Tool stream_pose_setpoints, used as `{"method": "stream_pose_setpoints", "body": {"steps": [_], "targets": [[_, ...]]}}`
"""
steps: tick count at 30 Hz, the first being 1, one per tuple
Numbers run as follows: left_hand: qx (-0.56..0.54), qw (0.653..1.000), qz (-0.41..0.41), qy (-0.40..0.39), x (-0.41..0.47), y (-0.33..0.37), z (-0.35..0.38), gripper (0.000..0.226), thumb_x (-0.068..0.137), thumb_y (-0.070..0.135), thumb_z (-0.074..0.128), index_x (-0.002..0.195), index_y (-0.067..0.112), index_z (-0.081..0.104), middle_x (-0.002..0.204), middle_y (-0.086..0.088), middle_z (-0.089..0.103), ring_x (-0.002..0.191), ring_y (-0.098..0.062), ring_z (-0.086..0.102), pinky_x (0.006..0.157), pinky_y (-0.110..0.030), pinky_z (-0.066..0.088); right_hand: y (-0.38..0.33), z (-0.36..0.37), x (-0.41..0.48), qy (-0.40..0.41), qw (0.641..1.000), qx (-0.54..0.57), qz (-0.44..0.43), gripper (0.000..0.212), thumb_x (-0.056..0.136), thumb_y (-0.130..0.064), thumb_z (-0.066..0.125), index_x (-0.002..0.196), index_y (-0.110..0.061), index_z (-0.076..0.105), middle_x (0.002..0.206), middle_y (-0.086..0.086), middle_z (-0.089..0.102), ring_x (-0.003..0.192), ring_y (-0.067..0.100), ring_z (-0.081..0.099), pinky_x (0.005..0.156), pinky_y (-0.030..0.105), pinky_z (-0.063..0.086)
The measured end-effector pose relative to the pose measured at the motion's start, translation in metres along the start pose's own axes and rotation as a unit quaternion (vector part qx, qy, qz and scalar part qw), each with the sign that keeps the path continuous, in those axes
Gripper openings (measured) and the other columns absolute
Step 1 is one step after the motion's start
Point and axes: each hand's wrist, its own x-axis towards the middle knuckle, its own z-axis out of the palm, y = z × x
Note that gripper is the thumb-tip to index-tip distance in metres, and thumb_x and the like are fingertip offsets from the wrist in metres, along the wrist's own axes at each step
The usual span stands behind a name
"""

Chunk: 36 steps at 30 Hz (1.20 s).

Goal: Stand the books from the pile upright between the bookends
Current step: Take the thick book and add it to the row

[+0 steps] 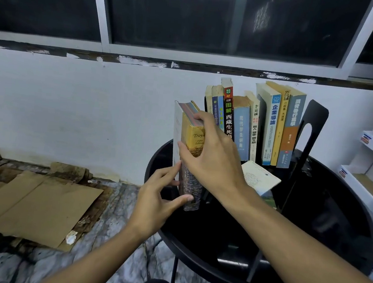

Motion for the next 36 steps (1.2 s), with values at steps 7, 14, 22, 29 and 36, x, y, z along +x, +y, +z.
{"method": "stream_pose_setpoints", "body": {"steps": [7, 14, 22, 29, 36], "targets": [[0.014, 1.0, 0.009, 0.007, 0.002, 0.0, 0.003, 0.084, 0.078, 0.033, 0.083, 0.152, 0.035, 0.043, 0.135, 0.015, 0.056, 0.112, -0.001, 0.062, 0.092, -0.011, 0.05, 0.0, -0.002, 0.0, 0.02, 0.999, 0.04, -0.004, 0.048, 0.09, -0.031, 0.069, 0.132, -0.023, 0.048, 0.105, -0.002, 0.068, 0.08, 0.016, 0.062, 0.067, 0.038, 0.055], [-0.033, 0.999, 0.02, -0.005, 0.003, 0.01, 0.01, 0.076, 0.08, 0.027, 0.084, 0.148, 0.028, 0.051, 0.136, 0.012, 0.055, 0.115, -0.009, 0.061, 0.076, -0.02, 0.06, 0.011, -0.016, -0.007, 0.048, 0.997, 0.067, -0.004, 0.041, 0.091, -0.029, 0.07, 0.126, -0.023, 0.049, 0.114, -0.003, 0.067, 0.094, 0.016, 0.067, 0.071, 0.039, 0.059], [0.035, 0.997, 0.068, -0.025, 0.025, 0.015, 0.01, 0.055, 0.089, 0.01, 0.076, 0.139, 0.029, 0.061, 0.132, 0.016, 0.058, 0.113, -0.017, 0.061, 0.082, -0.029, 0.057, 0.018, -0.061, -0.013, 0.087, 0.994, 0.063, 0.003, 0.039, 0.089, -0.027, 0.075, 0.122, -0.021, 0.054, 0.099, -0.011, 0.066, 0.079, 0.007, 0.065, 0.064, 0.032, 0.056], [0.079, 0.992, 0.095, -0.014, 0.062, 0.024, 0.027, 0.055, 0.09, 0.01, 0.074, 0.139, 0.03, 0.06, 0.131, 0.024, 0.058, 0.116, -0.004, 0.061, 0.089, -0.02, 0.054, 0.028, -0.111, -0.017, 0.099, 0.994, 0.04, 0.012, 0.04, 0.088, -0.029, 0.076, 0.121, -0.021, 0.056, 0.097, -0.013, 0.065, 0.084, 0.004, 0.064, 0.067, 0.023, 0.055], [0.125, 0.983, 0.122, -0.061, 0.111, 0.051, 0.062, 0.059, 0.09, 0.012, 0.072, 0.147, 0.018, 0.054, 0.141, 0.005, 0.056, 0.127, -0.005, 0.055, 0.107, -0.027, 0.05, 0.049, -0.15, -0.026, 0.12, 0.992, -0.015, 0.028, 0.038, 0.086, -0.03, 0.076, 0.119, -0.024, 0.057, 0.095, -0.009, 0.066, 0.078, 0.007, 0.062, 0.064, 0.026, 0.052]]}}
